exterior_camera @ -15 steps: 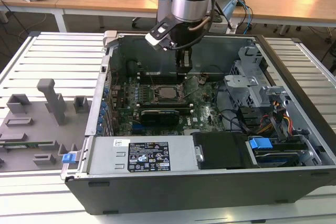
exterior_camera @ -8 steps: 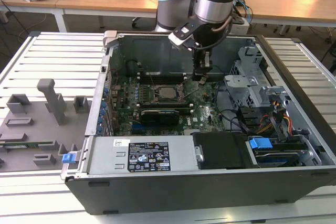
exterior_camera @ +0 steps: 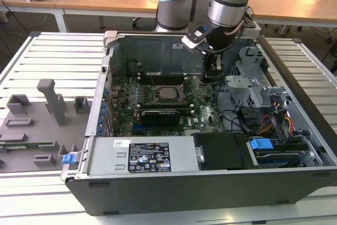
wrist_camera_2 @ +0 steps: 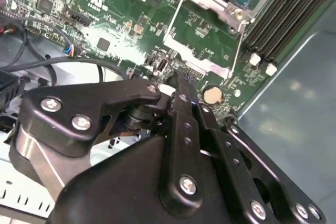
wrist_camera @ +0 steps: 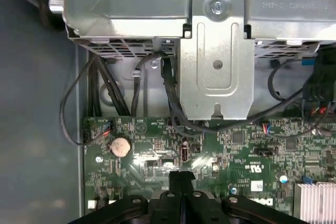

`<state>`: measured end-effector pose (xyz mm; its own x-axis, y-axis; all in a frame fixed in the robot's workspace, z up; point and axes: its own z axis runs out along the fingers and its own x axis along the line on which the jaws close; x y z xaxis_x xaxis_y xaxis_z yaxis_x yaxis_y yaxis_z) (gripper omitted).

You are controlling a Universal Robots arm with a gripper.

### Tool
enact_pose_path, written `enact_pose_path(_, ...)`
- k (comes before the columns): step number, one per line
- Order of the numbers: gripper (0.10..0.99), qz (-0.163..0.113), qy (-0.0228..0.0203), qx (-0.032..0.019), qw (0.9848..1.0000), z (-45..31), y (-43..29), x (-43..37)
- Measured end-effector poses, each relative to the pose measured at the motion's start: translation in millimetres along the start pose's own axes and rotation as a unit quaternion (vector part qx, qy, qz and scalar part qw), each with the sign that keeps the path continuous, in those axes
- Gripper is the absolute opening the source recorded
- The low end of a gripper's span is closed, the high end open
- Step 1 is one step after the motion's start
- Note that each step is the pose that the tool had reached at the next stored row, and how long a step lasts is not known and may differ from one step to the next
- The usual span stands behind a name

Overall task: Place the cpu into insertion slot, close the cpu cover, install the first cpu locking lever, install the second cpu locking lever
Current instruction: 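Close the cpu cover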

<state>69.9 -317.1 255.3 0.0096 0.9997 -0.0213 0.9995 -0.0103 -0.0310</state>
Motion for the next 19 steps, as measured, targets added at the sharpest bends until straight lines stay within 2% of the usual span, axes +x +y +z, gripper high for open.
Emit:
enact_pose_path(5,0.106,0.000,0.0000,0.0005,1.0000,11.1,1.0,0.2)
enact_pose_path(9,0.106,0.000,0.0000,0.0008,1.0000,11.5,1.0,0.2)
enact_pose_path(10,0.106,0.000,0.0006,0.0030,1.0000,11.6,1.1,0.3)
enact_pose_path(14,0.106,-0.001,0.0056,0.0266,0.9996,12.1,1.4,0.2)
enact_pose_path(19,0.106,-0.002,0.0106,0.0596,0.9982,12.8,2.0,0.3)
